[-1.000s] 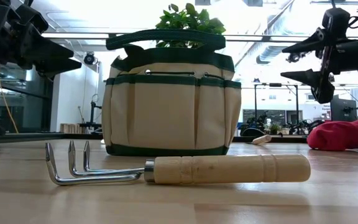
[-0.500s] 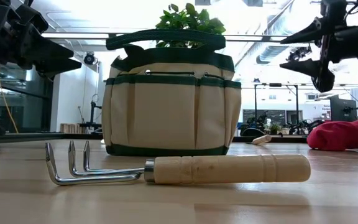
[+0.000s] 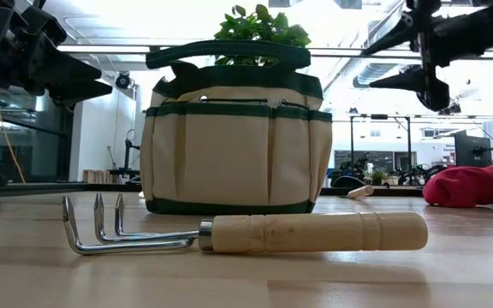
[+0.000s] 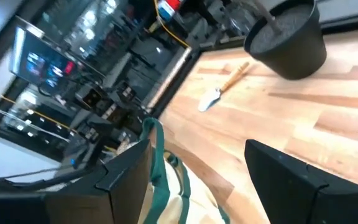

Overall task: Pick & Place Garden tools in Gardening bag
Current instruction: Put the right green shear scissors into the gardening bag

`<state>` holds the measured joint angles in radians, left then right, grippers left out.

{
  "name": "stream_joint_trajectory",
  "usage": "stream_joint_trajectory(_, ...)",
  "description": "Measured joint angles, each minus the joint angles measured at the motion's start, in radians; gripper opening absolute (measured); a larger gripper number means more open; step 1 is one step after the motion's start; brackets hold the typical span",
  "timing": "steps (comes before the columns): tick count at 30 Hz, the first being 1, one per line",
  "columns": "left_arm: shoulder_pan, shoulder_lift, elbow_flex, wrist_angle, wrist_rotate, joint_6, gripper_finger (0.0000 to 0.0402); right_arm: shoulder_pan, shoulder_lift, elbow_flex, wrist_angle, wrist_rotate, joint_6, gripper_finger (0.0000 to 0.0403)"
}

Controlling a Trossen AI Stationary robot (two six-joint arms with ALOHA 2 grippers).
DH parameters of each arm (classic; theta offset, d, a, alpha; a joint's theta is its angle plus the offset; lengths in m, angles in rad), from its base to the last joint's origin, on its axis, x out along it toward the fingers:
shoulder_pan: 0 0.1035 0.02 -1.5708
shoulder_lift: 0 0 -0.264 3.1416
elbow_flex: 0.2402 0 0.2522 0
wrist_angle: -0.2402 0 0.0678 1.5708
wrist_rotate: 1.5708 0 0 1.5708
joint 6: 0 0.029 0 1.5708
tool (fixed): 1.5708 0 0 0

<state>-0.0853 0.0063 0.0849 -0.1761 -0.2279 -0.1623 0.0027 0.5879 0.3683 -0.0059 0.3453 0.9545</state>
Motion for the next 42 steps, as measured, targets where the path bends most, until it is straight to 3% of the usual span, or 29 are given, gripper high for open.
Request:
stream_joint_trajectory(16, 0.000, 0.000, 0.000, 0.000, 0.000, 0.000, 0.0213, 0.146, 0.229, 0.259, -0.267, -0.027, 0.109, 0.0252)
stream_joint_trajectory(26, 0.000, 0.000, 0.000, 0.001, 0.000, 0.000, 0.0213, 0.257, 0.312, 0.275, -0.433, -0.180, 0.421, 0.0252)
stream_joint_trajectory(36, 0.000, 0.000, 0.000, 0.001, 0.000, 0.000, 0.0213, 0.349, 0.410, 0.275, -0.573, -0.423, 0.735, 0.0252)
stream_joint_trajectory(42, 0.000, 0.000, 0.000, 0.001, 0.000, 0.000, 0.0213, 0.384, 0.434, 0.275, -0.675, -0.486, 0.956, 0.0252)
